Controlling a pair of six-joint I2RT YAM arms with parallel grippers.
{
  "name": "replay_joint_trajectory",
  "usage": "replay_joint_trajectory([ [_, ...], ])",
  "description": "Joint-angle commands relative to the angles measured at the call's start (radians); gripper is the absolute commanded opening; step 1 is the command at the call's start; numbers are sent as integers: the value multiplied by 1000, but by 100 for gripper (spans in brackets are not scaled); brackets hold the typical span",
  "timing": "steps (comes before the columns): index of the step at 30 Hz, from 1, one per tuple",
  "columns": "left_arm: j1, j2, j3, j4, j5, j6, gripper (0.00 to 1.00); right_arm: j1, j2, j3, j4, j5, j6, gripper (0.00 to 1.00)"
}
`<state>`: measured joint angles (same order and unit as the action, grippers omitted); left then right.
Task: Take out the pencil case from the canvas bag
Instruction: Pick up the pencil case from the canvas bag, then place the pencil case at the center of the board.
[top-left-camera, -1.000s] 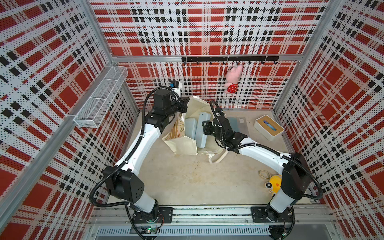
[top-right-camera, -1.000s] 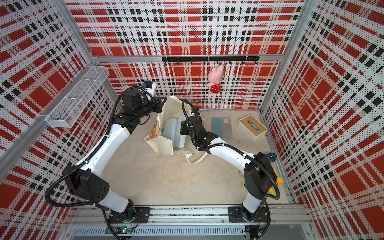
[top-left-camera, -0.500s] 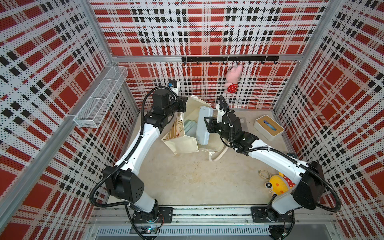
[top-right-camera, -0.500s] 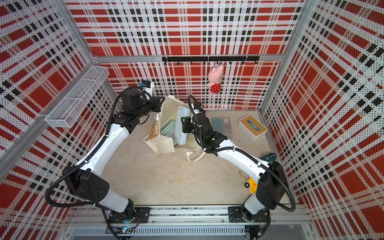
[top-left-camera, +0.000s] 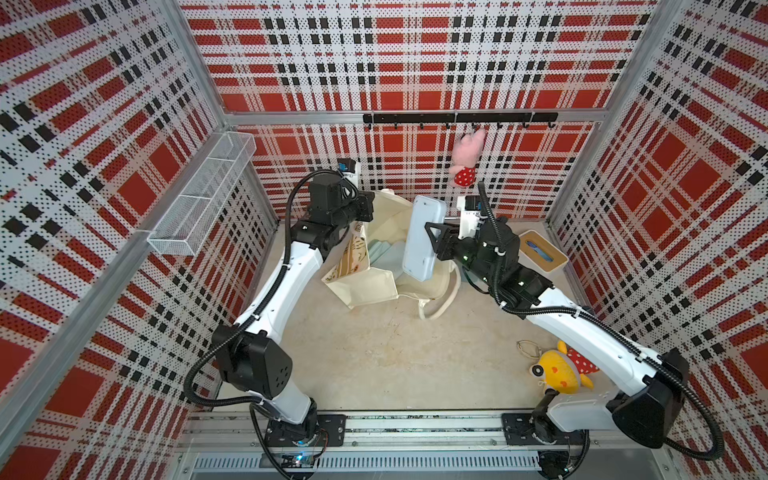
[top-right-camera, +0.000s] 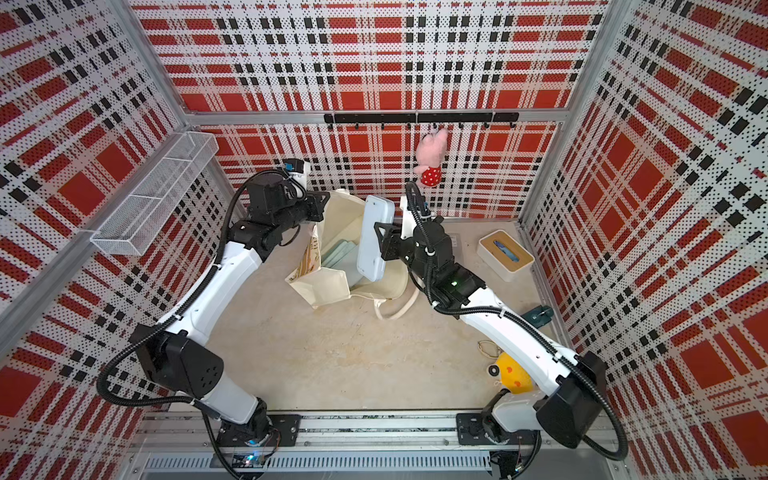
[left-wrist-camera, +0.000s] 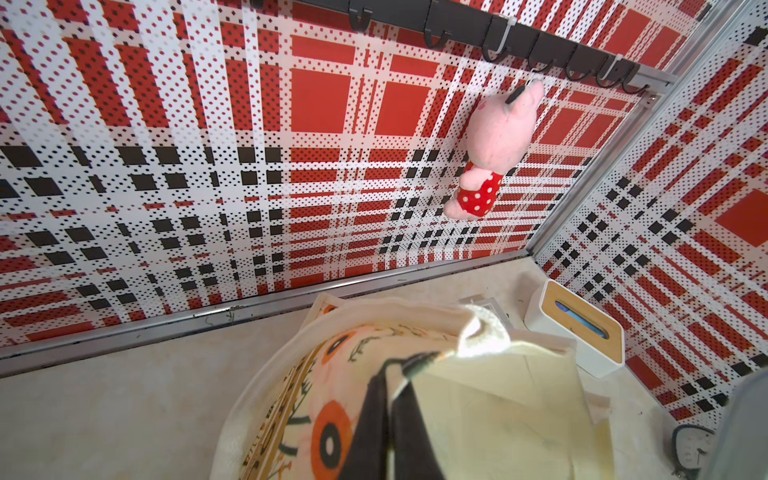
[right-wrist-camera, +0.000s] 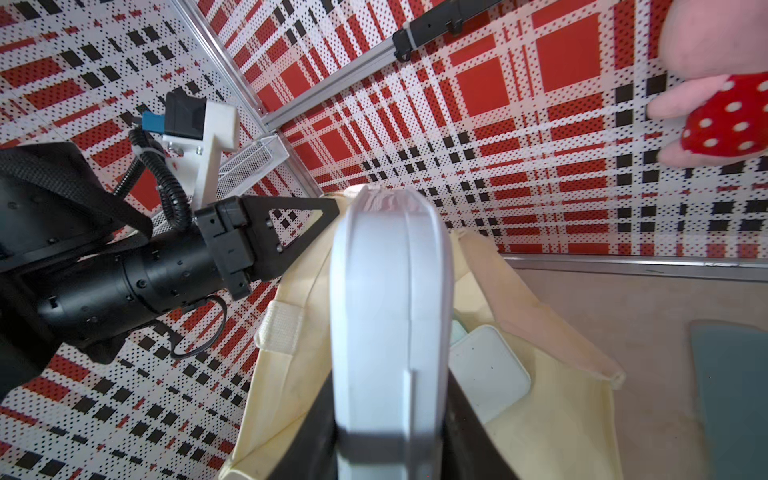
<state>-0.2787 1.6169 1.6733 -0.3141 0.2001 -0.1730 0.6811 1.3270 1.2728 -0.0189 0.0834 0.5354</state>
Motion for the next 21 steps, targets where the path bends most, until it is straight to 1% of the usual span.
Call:
replay_joint_trajectory([
  [1, -7, -20, 60, 99, -24, 17, 0, -24, -74, -24, -10, 19, -20, 20],
  [4, -9, -15, 66, 98, -24, 17, 0, -42, -127, -55, -36, 40, -17, 20],
  [8, -13, -9, 71, 92, -34, 24, 0, -52, -192, -68, -108, 97, -34, 20],
  [14, -22, 2, 116, 43, -81, 70, 0, -69, -274, -61, -278, 232, -63, 19],
  [17, -19, 7, 151, 13, -122, 102, 0, -83, -268, -27, -416, 317, -65, 19],
  [21, -2, 24, 207, -19, -136, 127, 0, -113, -227, 3, -559, 370, -53, 18],
])
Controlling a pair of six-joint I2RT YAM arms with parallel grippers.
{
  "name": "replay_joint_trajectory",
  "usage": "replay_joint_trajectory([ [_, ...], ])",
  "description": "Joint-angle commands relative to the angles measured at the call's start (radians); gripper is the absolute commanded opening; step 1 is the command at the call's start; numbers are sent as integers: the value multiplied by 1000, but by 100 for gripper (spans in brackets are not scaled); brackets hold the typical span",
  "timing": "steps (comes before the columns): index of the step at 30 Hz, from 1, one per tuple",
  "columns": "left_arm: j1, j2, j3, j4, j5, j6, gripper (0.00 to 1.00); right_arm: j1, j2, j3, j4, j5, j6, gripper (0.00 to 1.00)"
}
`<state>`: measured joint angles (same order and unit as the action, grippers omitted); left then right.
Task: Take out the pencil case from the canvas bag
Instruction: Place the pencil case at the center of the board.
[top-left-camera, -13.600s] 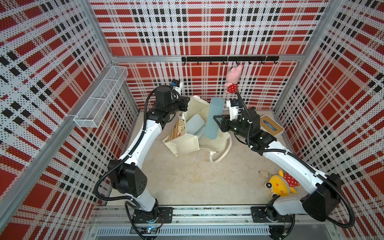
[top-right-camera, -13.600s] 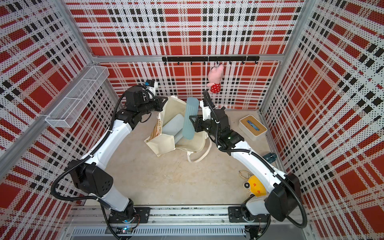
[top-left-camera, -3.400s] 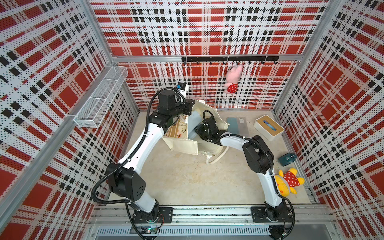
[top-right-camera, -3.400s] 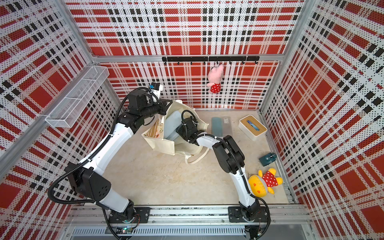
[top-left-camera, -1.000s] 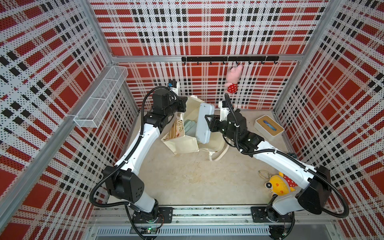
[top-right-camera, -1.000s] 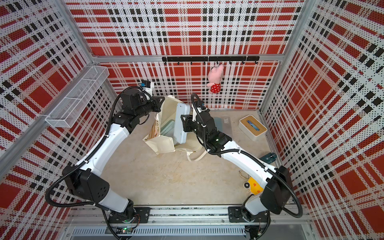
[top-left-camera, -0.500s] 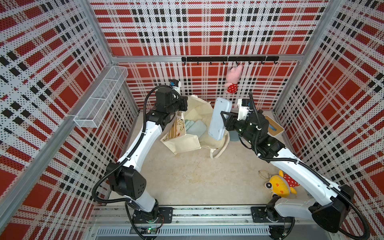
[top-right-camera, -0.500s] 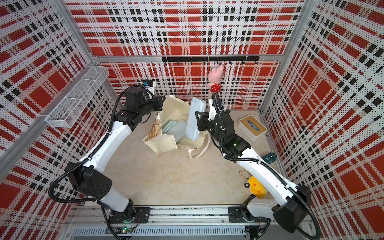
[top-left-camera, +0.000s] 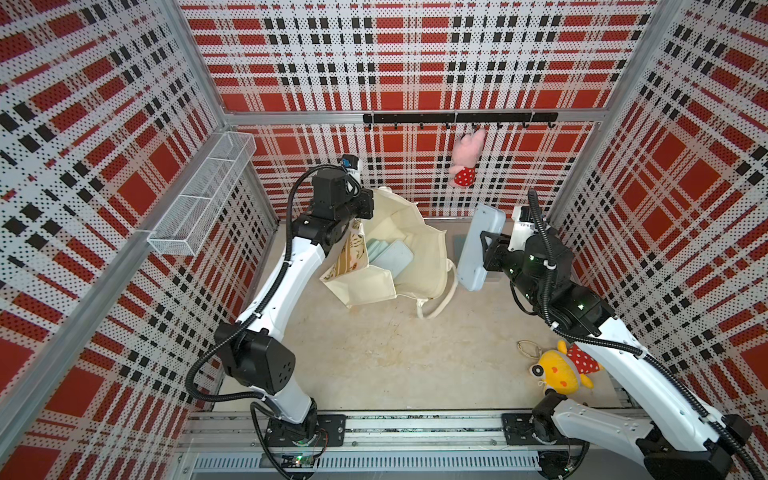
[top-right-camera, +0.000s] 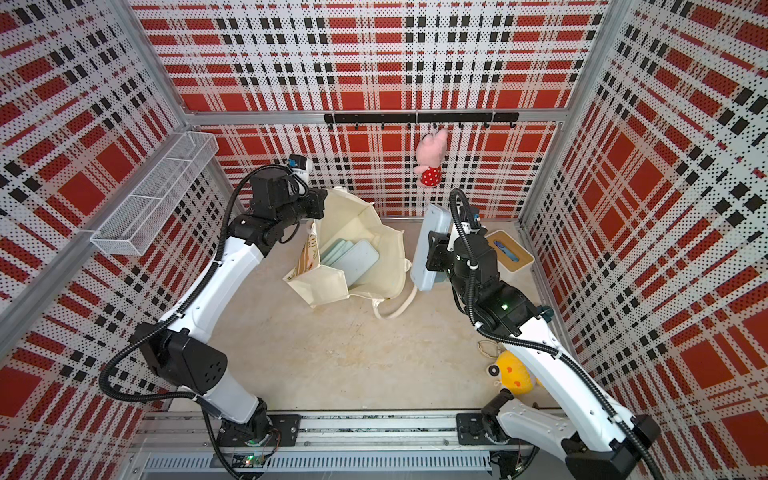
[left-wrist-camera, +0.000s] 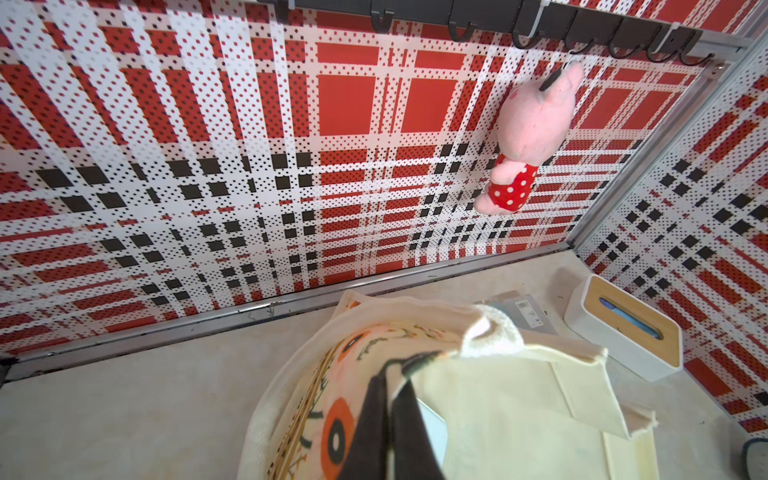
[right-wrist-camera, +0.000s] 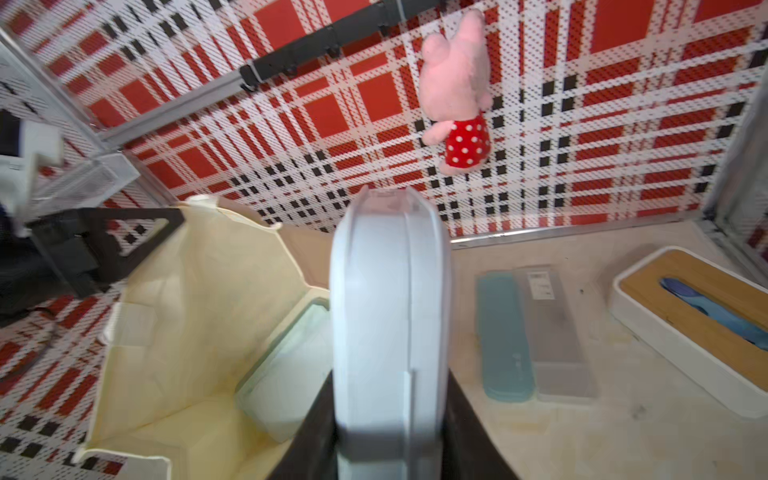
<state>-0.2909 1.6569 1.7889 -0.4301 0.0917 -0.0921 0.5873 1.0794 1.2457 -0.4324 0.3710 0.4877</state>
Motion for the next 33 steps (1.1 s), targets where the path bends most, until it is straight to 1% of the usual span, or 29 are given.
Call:
replay_joint_trajectory([
  [1, 14, -11, 107, 92, -32, 52, 0, -34, 35, 35, -178, 80, 1, 18],
  [6, 30, 22, 185, 52, -55, 69, 0, -110, 112, 55, -282, 23, 7, 16],
  [8, 35, 29, 203, 41, -69, 65, 0, -145, 154, 61, -308, -27, 3, 17],
  [11, 36, 26, 199, 39, -83, 52, 0, -177, 219, 76, -353, -72, -5, 17],
  [16, 36, 5, 153, 55, -122, 24, 0, -200, 341, 116, -437, -86, -20, 17],
  [17, 36, -1, 140, 64, -128, 16, 0, -204, 364, 125, -456, -84, -21, 17],
  [18, 66, -9, 125, 75, -134, 5, 0, -206, 387, 136, -476, -72, -22, 17],
  [20, 79, -21, 104, 88, -136, -12, 0, -209, 429, 156, -507, -52, -30, 17],
  [33, 96, -79, -12, 136, -104, -34, 0, -219, 699, 308, -721, 152, -54, 19],
])
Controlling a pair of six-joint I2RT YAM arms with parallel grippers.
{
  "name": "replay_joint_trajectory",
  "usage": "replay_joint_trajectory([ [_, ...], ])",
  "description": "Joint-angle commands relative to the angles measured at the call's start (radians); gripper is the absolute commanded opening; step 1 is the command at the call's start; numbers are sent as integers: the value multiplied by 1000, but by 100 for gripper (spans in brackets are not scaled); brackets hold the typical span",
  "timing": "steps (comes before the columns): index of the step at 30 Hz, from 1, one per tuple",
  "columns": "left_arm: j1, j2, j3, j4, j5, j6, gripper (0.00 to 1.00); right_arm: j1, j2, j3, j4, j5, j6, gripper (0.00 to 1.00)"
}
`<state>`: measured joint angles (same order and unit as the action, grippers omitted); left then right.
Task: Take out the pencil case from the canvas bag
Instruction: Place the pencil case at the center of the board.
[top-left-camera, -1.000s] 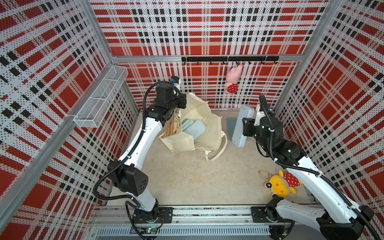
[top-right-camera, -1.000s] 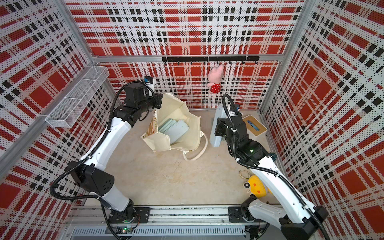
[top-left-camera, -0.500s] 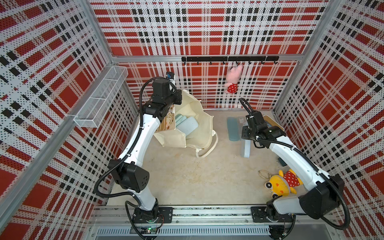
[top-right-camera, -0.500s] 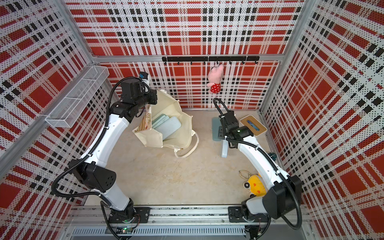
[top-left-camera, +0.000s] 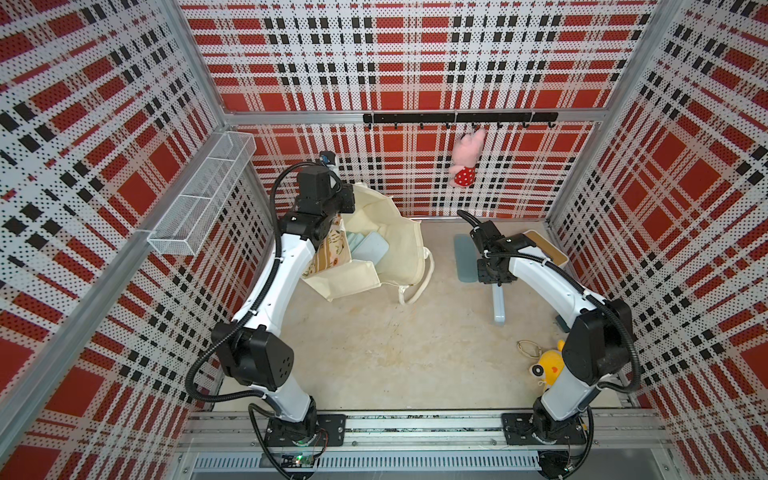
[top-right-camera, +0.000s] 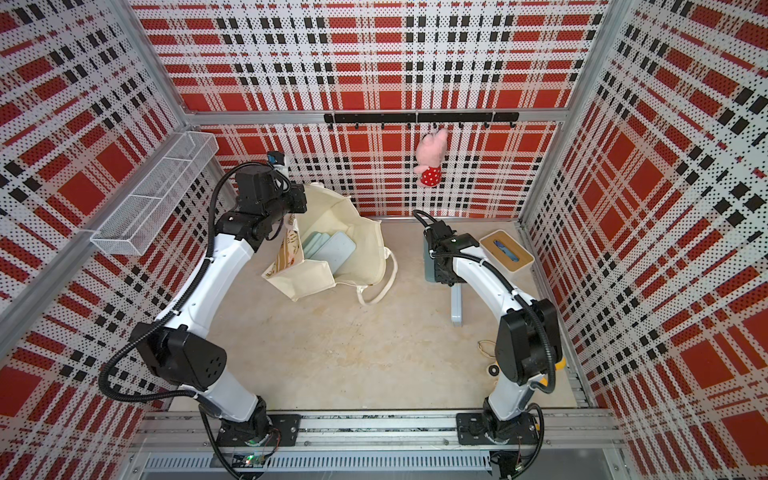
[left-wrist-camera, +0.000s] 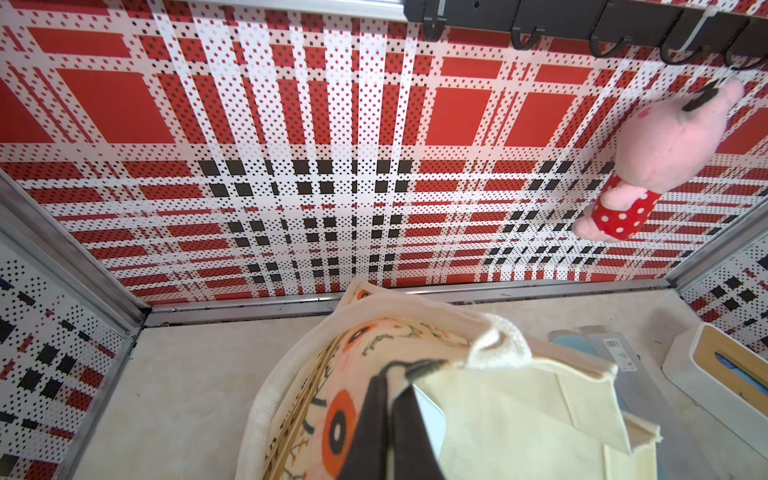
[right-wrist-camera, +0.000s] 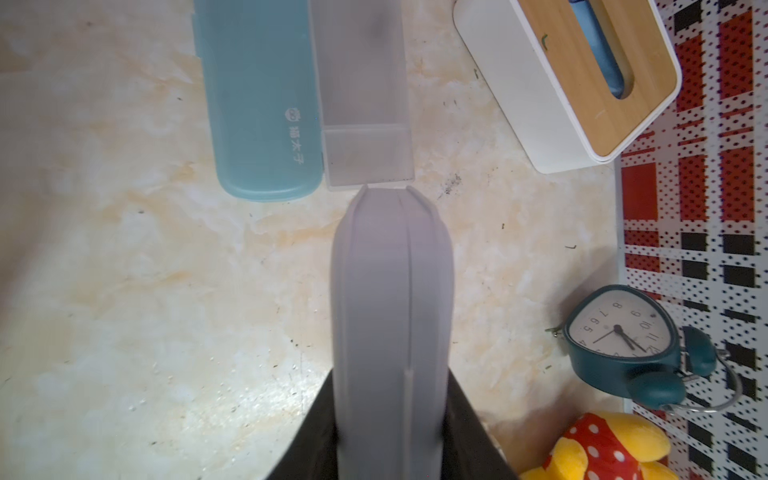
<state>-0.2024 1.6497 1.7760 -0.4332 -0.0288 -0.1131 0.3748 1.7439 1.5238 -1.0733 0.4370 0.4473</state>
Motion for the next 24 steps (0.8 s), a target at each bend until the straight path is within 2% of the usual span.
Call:
replay_joint_trajectory([
  [1, 11, -75, -7, 142, 20, -15, 0, -6, 55, 39, -91, 106, -18, 19],
  [11, 24, -75, -15, 152, 60, -25, 0, -7, 220, 66, -93, 206, -34, 18],
  [24, 25, -78, -26, 158, 99, -36, 0, -6, 302, 18, -38, 142, -45, 26],
])
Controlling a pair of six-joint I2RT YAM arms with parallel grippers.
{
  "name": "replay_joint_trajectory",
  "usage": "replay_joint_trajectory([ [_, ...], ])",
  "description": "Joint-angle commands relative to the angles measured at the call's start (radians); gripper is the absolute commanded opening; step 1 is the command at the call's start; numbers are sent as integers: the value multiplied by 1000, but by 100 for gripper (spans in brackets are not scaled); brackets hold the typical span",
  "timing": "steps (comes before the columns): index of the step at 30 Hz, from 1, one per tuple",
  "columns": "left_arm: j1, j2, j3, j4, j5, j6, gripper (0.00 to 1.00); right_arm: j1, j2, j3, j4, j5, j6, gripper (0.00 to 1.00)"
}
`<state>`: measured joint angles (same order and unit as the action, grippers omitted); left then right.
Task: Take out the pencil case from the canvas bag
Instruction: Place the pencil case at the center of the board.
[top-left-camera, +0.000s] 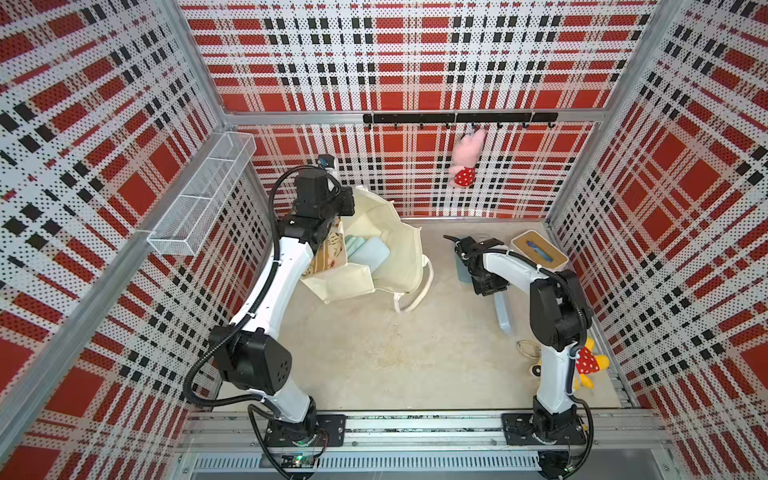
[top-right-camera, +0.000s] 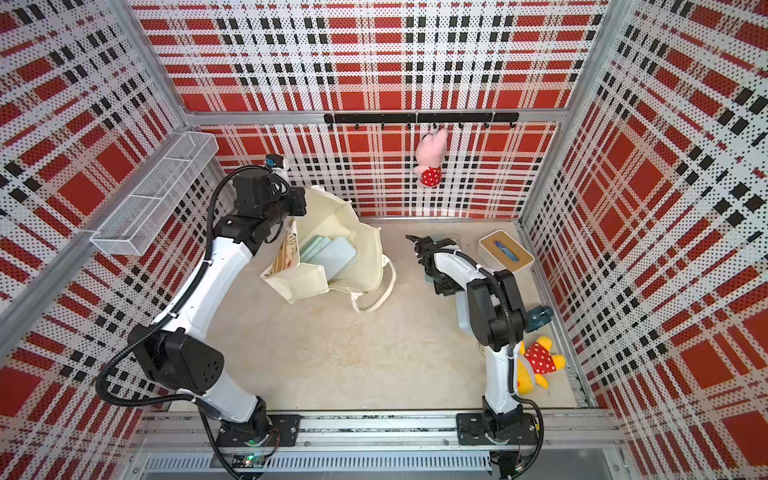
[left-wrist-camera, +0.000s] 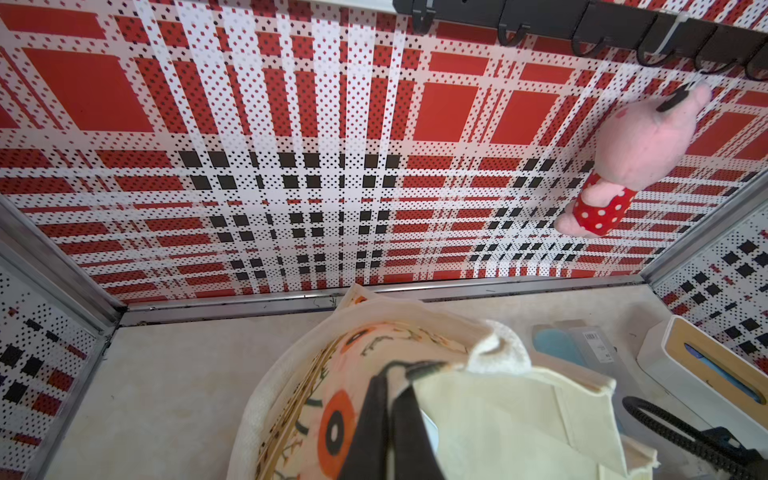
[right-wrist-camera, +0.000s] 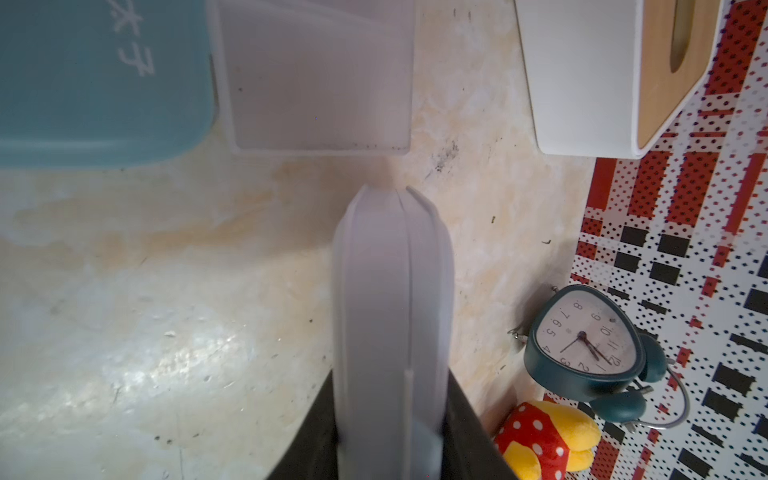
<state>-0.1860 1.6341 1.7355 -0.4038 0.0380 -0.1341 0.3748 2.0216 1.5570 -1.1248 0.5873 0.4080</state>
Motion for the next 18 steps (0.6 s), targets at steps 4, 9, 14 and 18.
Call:
replay_joint_trajectory([
  [4, 8, -57, 25, 126, 56, -22, 0, -4, 31, -30, 43, -20, -6, 35],
  [9, 8, -57, 27, 125, 67, -25, 0, -1, 34, -36, 59, -47, -3, 46],
  [14, 5, -48, 25, 125, 83, -32, 0, 8, 16, -37, 94, -117, -5, 53],
  [18, 6, -47, 27, 124, 92, -35, 0, 8, -14, -56, 135, -181, -10, 60],
])
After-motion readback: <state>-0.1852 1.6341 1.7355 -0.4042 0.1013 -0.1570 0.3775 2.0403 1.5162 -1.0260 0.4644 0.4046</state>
